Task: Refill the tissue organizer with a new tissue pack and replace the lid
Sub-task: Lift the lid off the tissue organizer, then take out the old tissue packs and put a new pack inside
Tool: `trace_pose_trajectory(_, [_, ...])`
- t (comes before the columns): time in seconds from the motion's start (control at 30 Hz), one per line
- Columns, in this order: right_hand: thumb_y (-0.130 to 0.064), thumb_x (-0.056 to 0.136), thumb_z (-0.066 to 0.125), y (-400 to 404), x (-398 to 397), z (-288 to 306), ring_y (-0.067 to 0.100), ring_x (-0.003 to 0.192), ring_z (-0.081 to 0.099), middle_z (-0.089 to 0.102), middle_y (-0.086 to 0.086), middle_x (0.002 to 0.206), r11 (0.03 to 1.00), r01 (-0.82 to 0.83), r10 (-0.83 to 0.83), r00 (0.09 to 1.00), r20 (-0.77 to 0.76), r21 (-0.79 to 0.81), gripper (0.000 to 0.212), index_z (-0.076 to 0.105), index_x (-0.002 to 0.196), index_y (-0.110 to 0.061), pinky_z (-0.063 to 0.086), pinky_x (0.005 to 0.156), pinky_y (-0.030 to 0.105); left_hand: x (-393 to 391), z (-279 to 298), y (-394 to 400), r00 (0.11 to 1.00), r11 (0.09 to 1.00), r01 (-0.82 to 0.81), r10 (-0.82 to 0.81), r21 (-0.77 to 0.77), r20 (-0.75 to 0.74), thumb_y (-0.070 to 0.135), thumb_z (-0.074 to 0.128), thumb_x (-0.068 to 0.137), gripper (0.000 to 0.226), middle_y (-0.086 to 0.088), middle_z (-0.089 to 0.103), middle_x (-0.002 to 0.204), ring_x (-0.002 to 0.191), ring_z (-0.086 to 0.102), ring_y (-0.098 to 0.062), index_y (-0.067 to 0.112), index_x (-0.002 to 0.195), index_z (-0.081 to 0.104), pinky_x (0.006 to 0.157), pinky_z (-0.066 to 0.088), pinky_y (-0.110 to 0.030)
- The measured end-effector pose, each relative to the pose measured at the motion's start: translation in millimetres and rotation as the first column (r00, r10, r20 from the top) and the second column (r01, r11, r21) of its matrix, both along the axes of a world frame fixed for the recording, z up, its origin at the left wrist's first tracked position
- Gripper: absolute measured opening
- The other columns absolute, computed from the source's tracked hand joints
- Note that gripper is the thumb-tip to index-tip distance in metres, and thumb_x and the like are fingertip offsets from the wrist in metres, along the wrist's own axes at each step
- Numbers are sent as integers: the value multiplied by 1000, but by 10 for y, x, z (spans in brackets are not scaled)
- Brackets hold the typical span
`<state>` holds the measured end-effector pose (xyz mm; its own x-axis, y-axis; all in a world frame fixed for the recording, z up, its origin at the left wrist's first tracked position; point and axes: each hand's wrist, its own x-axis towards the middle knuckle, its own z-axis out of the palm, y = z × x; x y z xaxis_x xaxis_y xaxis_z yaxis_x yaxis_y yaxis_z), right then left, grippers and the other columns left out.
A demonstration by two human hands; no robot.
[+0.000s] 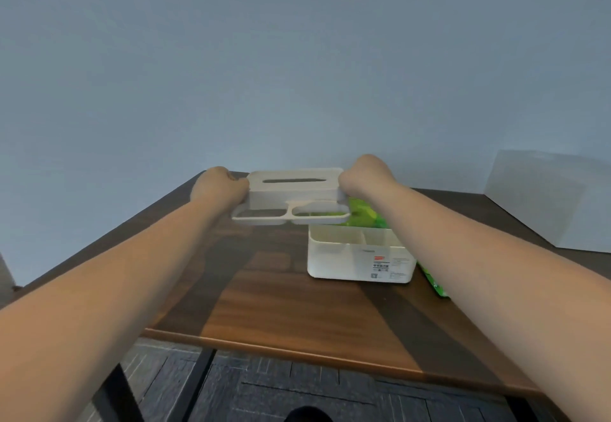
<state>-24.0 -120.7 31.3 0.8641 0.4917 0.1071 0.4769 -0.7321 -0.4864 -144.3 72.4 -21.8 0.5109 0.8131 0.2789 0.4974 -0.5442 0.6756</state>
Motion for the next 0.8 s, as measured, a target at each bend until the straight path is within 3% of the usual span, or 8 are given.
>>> trace_pose_trajectory(0.1, [-2,77,59,308,-209,-113,28,66,50,45,5,59,997,-78,78,997,-2,-22,25,45,57,-8,38,53,26,-275,-175,230,995,997,-66,64,-28,-79,12,51,77,19,-4,46,57,60,44,-28,11,59,47,50,31,-25])
trace_pose_trajectory(0.2, [-1,77,58,536,-357,-247,25,58,50,49,5,58,984,-145,145,989,-5,-101,24,48,56,-8,36,47,25,-465,-364,387,979,994,-111,108,-8,-175,11,52,78,11,-8,55,69,66,50,-29,7,70,57,54,35,-26])
trace_pose_trajectory(0.3, [-8,76,67,706,-493,-345,22,58,52,53,3,61,921,-200,220,975,22,-335,29,51,51,-12,35,46,25,-560,-547,531,966,990,-138,136,5,-219,12,50,81,10,-7,53,68,66,49,-28,5,78,56,53,34,-27])
trace_pose_trajectory(0.43, [-19,84,63,911,-638,-483,23,77,56,50,0,62,730,-236,354,933,59,-641,31,53,55,-14,45,65,24,-594,-697,682,943,987,-162,159,15,-292,15,50,84,13,-4,47,63,58,45,-21,4,82,56,49,32,-25])
trace_pose_trajectory(0.53, [-17,83,59,1021,-644,-692,25,80,56,50,2,68,614,-247,398,917,24,-750,23,56,62,-9,49,81,28,-575,-783,730,938,987,-161,154,5,-309,15,48,85,10,-3,41,61,54,39,-19,5,82,48,47,27,-26])
trace_pose_trajectory(0.6, [-16,82,58,1055,-643,-812,27,78,55,49,3,67,574,-242,387,922,-2,-782,22,55,61,-9,50,80,30,-554,-821,736,941,988,-152,144,-2,-308,16,48,87,11,-3,44,64,60,43,-21,5,87,48,49,30,-27])
trace_pose_trajectory(0.73, [-10,79,65,1118,-588,-927,25,55,47,46,6,64,650,-249,297,953,-62,-718,30,50,54,-7,45,73,31,-515,-818,728,944,990,-136,141,38,-299,19,48,89,24,-8,56,85,79,52,-28,3,105,56,64,39,-32])
trace_pose_trajectory(0.8, [-7,80,64,1111,-559,-962,24,56,47,47,8,66,731,-263,281,957,-73,-629,24,53,59,-3,46,73,32,-505,-817,708,947,989,-138,146,48,-285,16,48,89,23,-9,56,88,80,52,-28,4,107,54,65,39,-33])
